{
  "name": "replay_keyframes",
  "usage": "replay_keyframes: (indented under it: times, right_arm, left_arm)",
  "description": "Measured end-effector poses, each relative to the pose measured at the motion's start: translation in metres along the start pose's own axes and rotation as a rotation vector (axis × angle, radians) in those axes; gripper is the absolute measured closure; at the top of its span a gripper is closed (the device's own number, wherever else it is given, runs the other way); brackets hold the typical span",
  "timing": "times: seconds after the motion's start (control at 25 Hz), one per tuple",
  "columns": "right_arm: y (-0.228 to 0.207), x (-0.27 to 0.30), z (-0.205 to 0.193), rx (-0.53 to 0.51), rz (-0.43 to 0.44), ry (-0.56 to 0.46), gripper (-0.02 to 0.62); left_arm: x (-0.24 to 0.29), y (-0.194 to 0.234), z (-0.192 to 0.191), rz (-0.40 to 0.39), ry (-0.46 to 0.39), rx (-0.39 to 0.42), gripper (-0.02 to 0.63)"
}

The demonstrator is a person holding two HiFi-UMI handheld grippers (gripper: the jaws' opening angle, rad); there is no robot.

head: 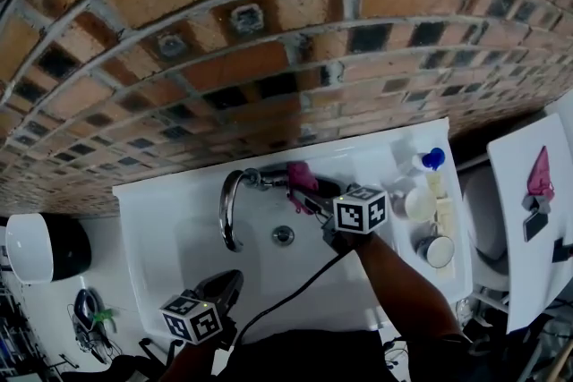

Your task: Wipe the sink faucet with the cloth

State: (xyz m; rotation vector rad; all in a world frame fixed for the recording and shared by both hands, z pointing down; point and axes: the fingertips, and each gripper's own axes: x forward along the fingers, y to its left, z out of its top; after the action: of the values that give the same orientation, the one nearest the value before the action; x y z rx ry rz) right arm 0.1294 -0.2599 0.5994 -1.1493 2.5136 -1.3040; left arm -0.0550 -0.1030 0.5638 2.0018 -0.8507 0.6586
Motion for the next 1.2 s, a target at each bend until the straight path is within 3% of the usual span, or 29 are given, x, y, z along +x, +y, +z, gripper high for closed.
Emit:
replay_keyframes:
  times: [0.68, 0.92, 1.2]
  right_arm:
    - [0.062, -0.033, 0.025, -0.166, 0.016, -0.035, 0.426]
    - [0.090, -0.044, 0.026, -0.289, -0.009, -0.014, 0.426]
    - [0.135, -0.044, 0.010, -0.266, 0.034, -0.090, 0.426]
  left_arm:
    - [-0.024, -0.006, -0.004, -0.064, -0.072, 0.043, 0.600]
    - [-0.039, -0.005, -0.011, -0.093, -0.100, 0.065, 0.600]
    - [-0.049, 0.010, -0.011, -0.107, -0.121, 0.065, 0.600]
